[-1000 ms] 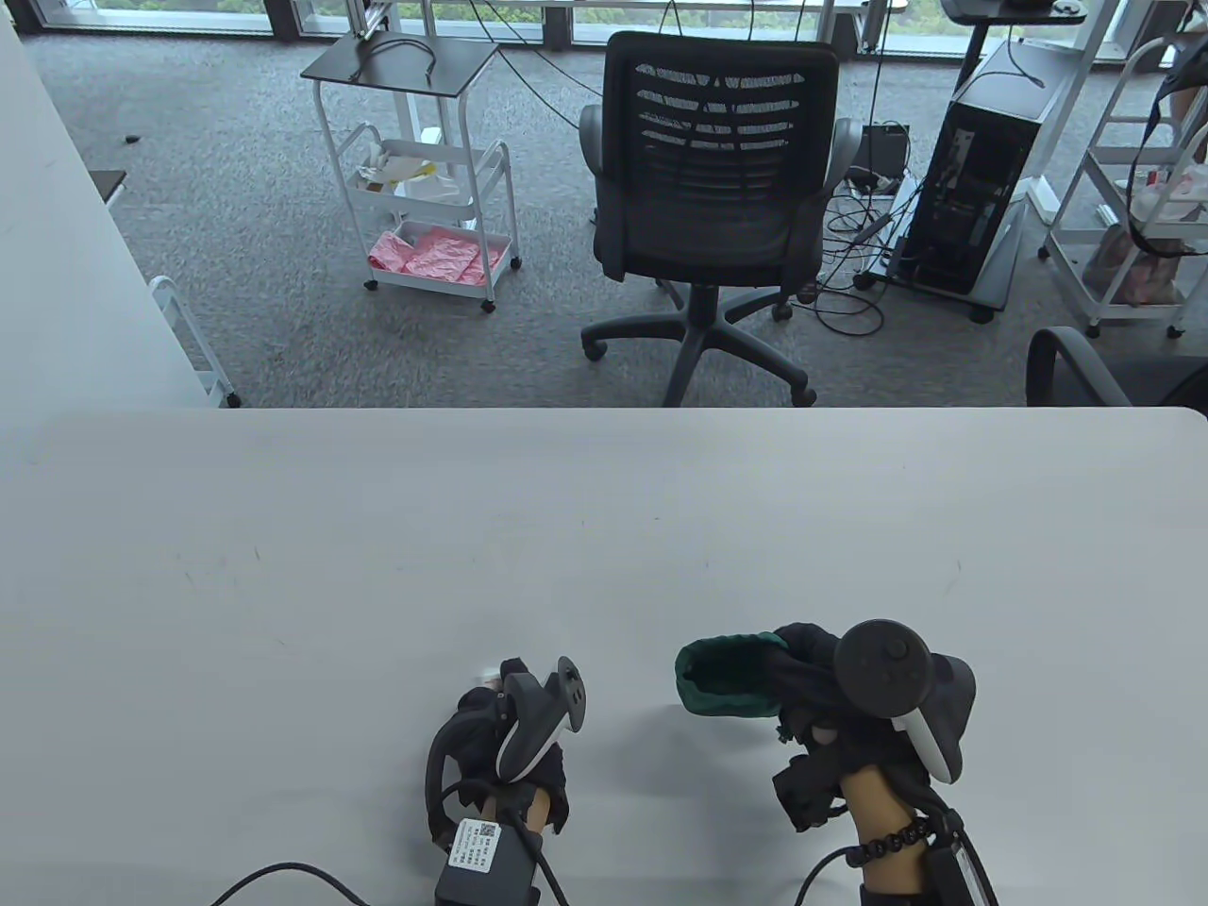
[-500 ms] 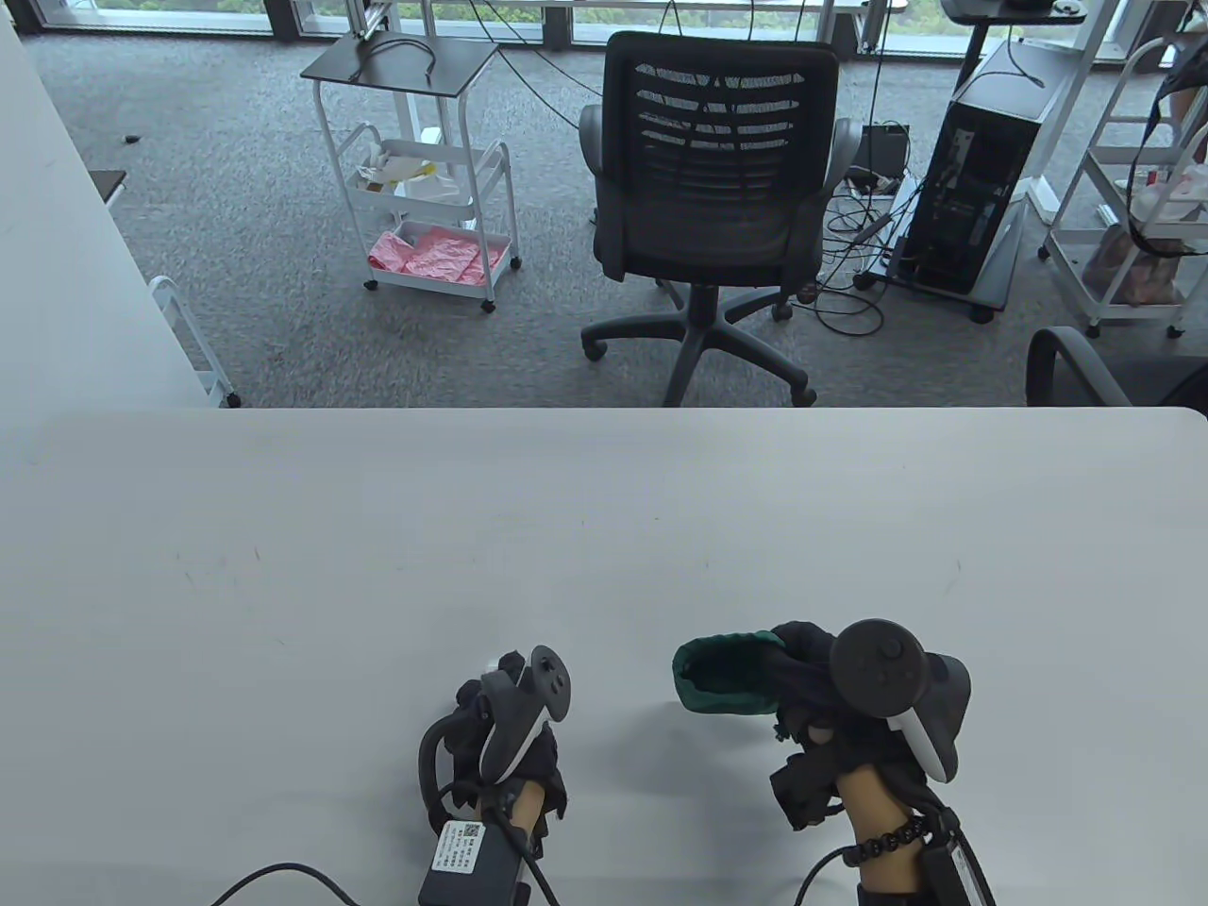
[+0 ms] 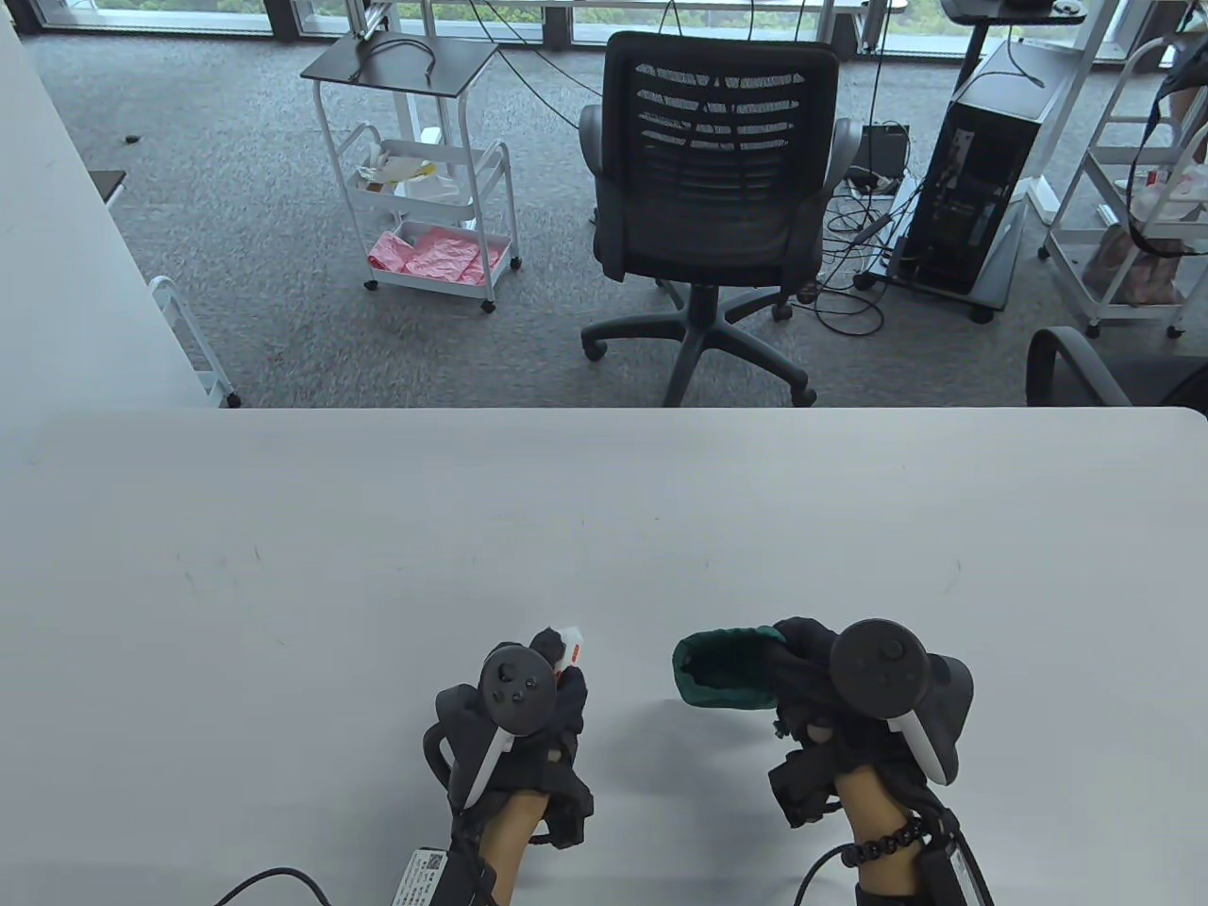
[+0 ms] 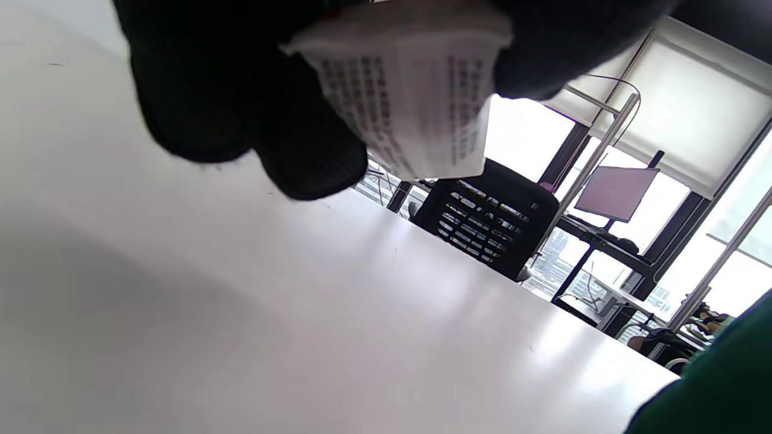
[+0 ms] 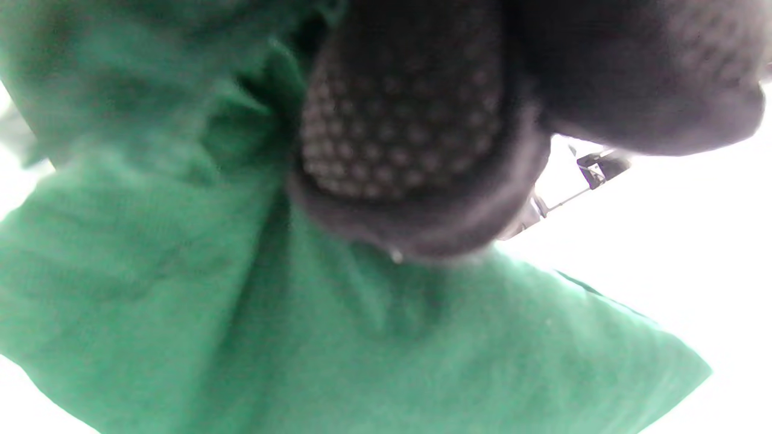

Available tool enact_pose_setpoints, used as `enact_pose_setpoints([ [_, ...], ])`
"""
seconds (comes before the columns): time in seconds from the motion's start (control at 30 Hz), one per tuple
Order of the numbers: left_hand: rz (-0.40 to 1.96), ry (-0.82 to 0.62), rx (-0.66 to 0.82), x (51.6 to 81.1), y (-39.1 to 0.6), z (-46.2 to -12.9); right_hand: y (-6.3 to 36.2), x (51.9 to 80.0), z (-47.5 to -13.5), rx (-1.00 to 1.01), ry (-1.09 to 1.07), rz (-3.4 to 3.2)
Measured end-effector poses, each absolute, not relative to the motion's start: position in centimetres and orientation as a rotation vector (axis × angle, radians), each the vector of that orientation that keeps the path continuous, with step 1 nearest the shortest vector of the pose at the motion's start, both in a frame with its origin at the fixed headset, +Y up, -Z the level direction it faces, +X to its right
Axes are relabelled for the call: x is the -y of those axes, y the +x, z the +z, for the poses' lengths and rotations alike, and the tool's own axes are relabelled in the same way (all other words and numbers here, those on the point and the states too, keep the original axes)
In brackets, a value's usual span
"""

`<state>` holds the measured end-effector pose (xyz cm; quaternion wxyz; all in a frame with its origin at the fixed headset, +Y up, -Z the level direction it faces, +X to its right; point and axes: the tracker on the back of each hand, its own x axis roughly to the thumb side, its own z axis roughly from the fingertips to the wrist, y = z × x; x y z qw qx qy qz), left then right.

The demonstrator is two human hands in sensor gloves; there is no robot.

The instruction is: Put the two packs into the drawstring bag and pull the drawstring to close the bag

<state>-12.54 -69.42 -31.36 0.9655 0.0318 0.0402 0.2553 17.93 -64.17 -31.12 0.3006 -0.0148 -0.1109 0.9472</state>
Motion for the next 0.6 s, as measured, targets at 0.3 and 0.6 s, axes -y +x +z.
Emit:
enact_pose_setpoints([
  [0.3,0.643,0.109,0.007,67.7,-11.5,-30.7,18.9,64.7,-31.3,0.276,-0.099,2.493],
  [0.6,0.781,0.15,0.101,64.6,-10.1,-30.2,19.6,65.1,-31.4,0.278,-0.16,2.494],
])
